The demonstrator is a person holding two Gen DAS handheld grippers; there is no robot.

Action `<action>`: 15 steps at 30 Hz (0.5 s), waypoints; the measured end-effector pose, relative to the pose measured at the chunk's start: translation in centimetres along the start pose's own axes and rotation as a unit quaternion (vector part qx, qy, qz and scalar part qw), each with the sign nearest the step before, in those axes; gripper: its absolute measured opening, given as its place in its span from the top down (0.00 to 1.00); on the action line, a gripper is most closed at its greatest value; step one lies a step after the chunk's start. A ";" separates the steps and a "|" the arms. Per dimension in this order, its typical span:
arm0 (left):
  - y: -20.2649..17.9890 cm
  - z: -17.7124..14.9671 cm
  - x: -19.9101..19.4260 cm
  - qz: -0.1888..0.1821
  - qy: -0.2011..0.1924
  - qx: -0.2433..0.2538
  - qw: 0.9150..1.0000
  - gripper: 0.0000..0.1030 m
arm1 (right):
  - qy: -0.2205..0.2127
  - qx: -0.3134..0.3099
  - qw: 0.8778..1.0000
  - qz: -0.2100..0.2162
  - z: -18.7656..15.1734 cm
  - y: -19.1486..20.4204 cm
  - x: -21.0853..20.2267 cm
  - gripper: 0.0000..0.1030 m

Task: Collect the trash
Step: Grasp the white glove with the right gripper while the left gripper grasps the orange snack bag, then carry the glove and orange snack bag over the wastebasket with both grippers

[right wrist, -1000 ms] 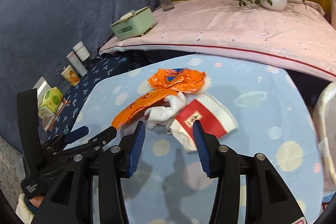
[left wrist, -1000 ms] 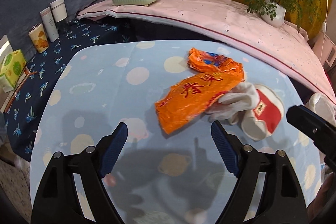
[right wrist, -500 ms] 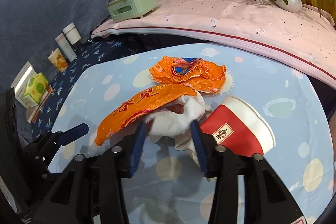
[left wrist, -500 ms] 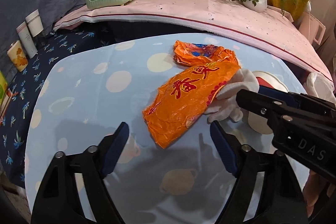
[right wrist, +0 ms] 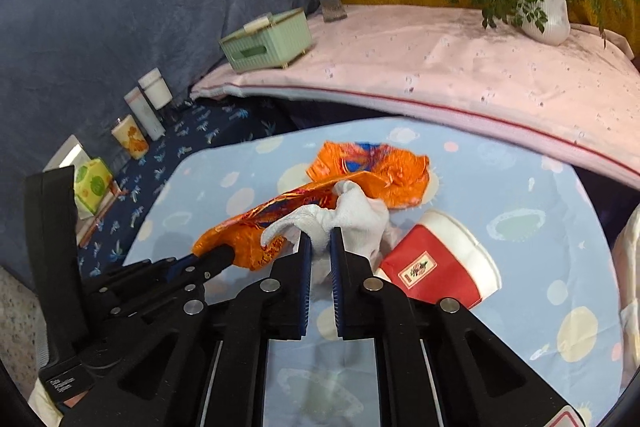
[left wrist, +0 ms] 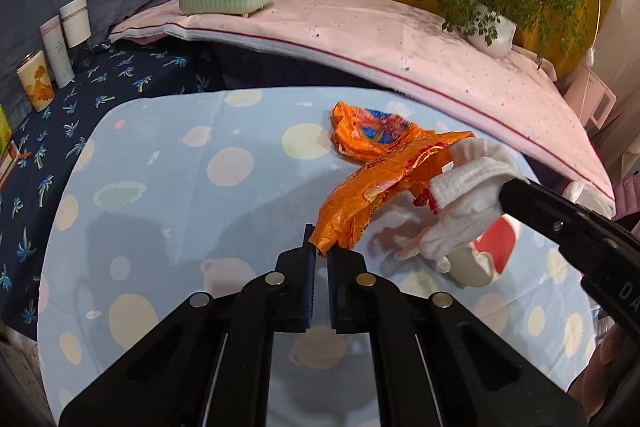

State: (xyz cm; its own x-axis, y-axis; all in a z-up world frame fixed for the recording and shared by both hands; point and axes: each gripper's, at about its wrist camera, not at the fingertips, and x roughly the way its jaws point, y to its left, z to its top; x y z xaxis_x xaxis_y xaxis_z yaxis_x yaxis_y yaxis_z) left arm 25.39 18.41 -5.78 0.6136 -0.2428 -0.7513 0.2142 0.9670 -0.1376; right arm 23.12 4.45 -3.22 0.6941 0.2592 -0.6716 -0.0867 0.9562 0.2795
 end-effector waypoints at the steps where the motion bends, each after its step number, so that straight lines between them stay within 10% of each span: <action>1: -0.3 0.2 -0.7 -0.002 -0.006 -0.001 1.000 0.96 | -0.007 0.000 1.000 0.001 0.3 0.0 -0.7 0.91; 15: -7.2 3.1 -8.6 -0.024 -0.063 0.001 0.998 0.96 | -0.098 0.020 0.995 -0.010 2.9 -2.8 -10.8 0.91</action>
State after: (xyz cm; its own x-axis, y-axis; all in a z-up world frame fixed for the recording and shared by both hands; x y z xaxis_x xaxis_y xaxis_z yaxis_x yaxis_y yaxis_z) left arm 20.93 13.34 3.67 0.6939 -0.2960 -0.6564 0.2468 0.9542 -0.1693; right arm 17.95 -1.43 5.29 0.8222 0.2043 -0.5313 -0.0452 0.9538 0.2969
